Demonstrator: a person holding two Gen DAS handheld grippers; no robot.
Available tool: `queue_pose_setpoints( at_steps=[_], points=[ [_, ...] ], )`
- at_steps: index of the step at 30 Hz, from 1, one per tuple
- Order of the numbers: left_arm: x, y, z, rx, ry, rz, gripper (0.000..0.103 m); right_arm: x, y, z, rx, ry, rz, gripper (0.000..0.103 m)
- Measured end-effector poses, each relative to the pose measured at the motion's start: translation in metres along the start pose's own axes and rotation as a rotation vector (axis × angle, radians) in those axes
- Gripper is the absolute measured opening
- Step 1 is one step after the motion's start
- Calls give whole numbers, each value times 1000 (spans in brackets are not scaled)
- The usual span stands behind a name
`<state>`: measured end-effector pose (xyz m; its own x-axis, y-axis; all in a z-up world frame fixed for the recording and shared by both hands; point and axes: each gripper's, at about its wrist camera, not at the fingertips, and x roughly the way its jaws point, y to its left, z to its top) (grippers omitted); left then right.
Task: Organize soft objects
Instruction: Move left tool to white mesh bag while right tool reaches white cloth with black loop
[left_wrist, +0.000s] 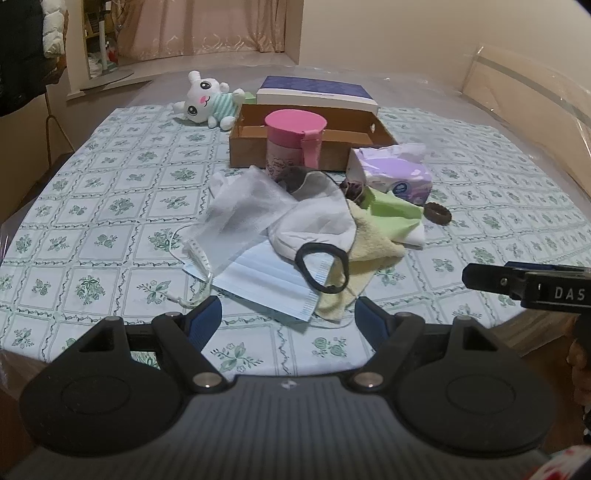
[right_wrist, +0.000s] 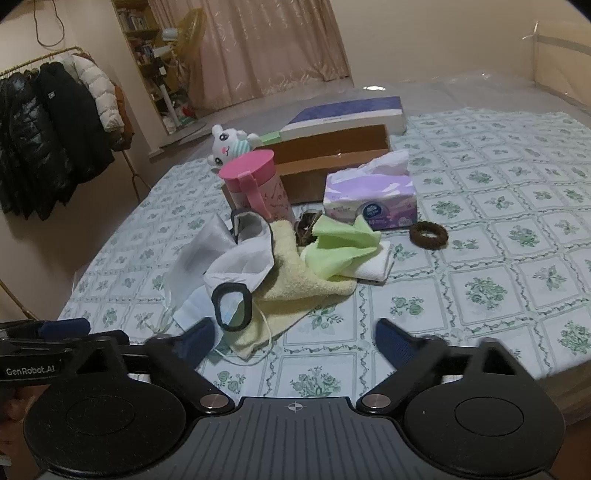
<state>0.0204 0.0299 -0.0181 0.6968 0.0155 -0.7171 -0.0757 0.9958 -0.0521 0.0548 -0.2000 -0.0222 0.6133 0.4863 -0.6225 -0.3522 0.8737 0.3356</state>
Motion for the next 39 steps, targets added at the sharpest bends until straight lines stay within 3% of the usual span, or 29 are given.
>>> queue_pose_setpoints(
  at_steps=[5, 11, 13, 18, 39],
  points=[
    [12, 7, 1, -2, -6, 15, 77, 16, 1, 1, 2, 17, 24, 83],
    [27, 17, 5, -17, -6, 29, 75, 39, 1, 6, 13, 37, 60, 64],
    [33, 20, 7, -19, -4, 35, 70, 48, 1, 8, 13, 38, 68, 60],
    [50, 30, 11, -36, 2, 48, 69, 71, 2, 13, 18, 38, 97, 50],
    [109, 52, 24, -36, 41, 85, 64, 155, 3, 28, 122, 71, 154, 43]
  ],
)
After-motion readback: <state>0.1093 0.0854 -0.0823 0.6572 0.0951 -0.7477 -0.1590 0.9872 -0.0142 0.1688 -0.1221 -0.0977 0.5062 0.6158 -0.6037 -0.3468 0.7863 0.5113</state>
